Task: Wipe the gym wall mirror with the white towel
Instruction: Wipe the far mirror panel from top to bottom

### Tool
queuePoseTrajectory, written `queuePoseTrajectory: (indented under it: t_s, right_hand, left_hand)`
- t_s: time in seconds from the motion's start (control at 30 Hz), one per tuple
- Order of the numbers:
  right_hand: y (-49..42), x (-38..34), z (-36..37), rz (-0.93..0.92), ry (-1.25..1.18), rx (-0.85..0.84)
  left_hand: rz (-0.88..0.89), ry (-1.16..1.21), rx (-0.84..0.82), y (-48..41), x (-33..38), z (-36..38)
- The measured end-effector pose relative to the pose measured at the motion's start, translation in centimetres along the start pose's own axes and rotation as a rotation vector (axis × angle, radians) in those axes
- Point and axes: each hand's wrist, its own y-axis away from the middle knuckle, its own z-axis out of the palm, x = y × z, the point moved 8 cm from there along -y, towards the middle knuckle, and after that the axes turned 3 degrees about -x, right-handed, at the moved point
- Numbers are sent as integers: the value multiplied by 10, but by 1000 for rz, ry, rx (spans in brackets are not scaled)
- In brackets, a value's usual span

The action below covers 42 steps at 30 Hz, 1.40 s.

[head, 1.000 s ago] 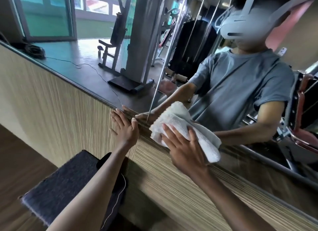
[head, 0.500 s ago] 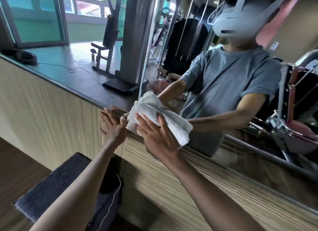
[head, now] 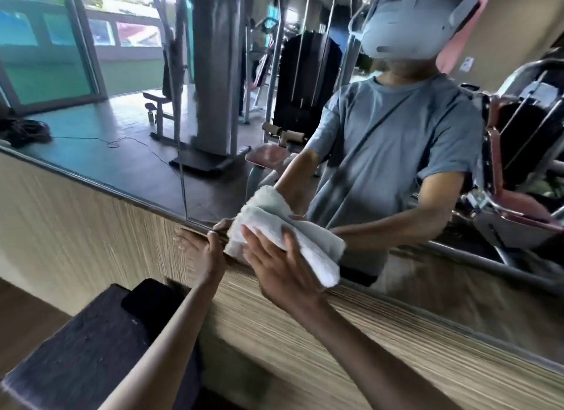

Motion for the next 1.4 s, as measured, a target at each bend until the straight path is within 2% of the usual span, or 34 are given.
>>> queuePoseTrajectory:
  t_s: [0.17, 0.3, 0.4, 0.57, 0.7, 0.83, 1.0, 1.1, 1.2, 1.27, 1.33, 1.4]
  right_hand:
    - [13, 8, -1, -5, 0, 86]
    - [93, 55, 1, 58, 10, 163]
    - [139, 84, 4, 72, 22, 154]
    - [101, 61, -3, 39, 19, 198]
    - [76, 36, 2, 25, 60, 208]
    - [111, 67, -4, 7, 21, 214]
    - [180, 107, -4, 26, 10, 258]
    - [159, 96, -7, 45, 67, 261]
    - [93, 52, -3, -12, 104, 237]
    - [42, 18, -1, -92, 88, 212]
    - [9, -1, -3, -126, 56, 165]
    - [3, -3, -7, -106, 59, 168]
  left_hand:
    - [-28, 8, 35, 1, 1, 3]
    - [-51, 10, 55, 24, -1, 24]
    - [-54, 37, 28, 42, -7, 49]
    - [-47, 0, -7, 61, -7, 68]
    - [-12, -171, -81, 58, -8, 64]
    - [-56, -153, -9, 68, 0, 58]
    - [-71, -178, -21, 72, -2, 59]
    - [-92, -180, -51, 64, -7, 62]
    - [-151, -155, -25, 51, -10, 50]
    - [-214, 12, 4, 37, -18, 36]
    - [-161, -83, 35, 23, -15, 21]
    - [-126, -137, 158, 10, -5, 2]
